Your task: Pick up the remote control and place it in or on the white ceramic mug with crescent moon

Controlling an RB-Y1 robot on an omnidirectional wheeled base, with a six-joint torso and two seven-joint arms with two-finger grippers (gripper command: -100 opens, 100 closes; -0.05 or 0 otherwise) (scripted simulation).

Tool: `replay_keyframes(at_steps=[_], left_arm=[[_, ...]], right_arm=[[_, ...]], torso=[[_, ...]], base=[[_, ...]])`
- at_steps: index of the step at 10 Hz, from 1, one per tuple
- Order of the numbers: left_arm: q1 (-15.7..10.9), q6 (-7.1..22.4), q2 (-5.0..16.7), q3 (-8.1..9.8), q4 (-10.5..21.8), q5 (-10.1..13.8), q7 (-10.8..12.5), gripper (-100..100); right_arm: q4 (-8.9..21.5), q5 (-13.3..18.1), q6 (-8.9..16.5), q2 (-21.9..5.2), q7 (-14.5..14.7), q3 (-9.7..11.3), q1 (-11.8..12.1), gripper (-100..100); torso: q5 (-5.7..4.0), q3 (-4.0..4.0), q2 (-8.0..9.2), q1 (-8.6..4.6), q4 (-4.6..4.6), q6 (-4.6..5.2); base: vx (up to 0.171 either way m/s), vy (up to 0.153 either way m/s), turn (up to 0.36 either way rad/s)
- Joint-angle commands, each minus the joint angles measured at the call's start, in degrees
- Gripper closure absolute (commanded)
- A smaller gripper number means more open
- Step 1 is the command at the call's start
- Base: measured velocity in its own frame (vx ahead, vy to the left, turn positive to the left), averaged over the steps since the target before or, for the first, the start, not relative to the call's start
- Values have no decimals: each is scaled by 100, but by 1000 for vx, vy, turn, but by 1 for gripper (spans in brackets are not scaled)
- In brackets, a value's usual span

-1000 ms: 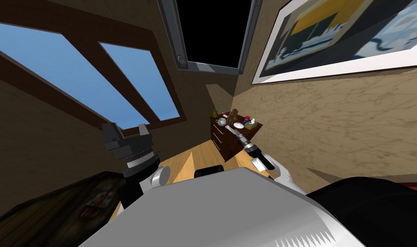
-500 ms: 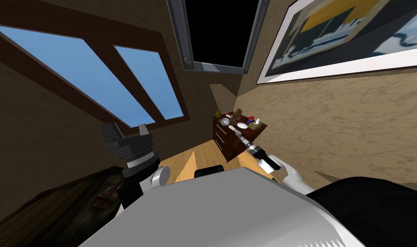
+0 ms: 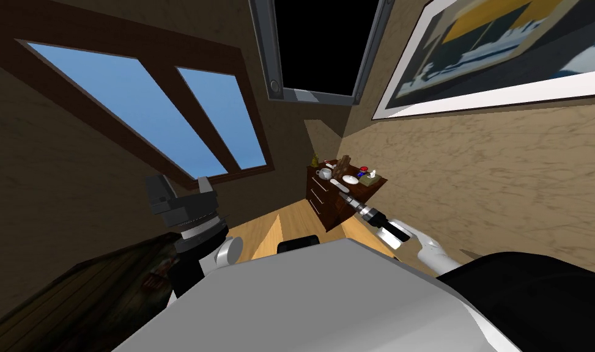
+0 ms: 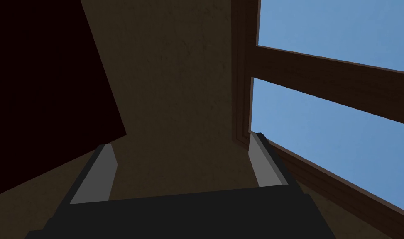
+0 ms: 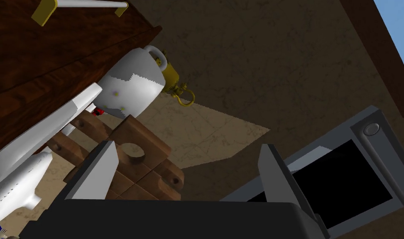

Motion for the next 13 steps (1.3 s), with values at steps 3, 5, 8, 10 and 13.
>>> replay_keyframes(at_steps=[3,5,8,10,13], left_arm=[[0,0,0,0,0,0,0,0],[0,0,0,0,0,0,0,0],[0,0,0,0,0,0,0,0],[1,0,0,0,0,0,0,0],[0,0,0,0,0,0,0,0]], right_arm=[[349,-25,0,-604,-29,125,40,-100],[570,-41,-9,-961,-46,211,88,-100],[979,-71,-31,-1489,-79,399,198,-100],[1166,-86,-44,-1787,-96,499,259,-100],[1342,-99,-57,-2300,-112,605,326,-100]], torso=[[2,-1,-1,8,0,-1],[2,-1,-1,9,0,0],[2,-5,-8,4,-2,1],[3,-4,-7,6,-2,2],[1,-7,-13,2,-3,0]], base=[[7,65,78],[14,67,67],[32,70,98],[24,58,91],[39,47,77]])
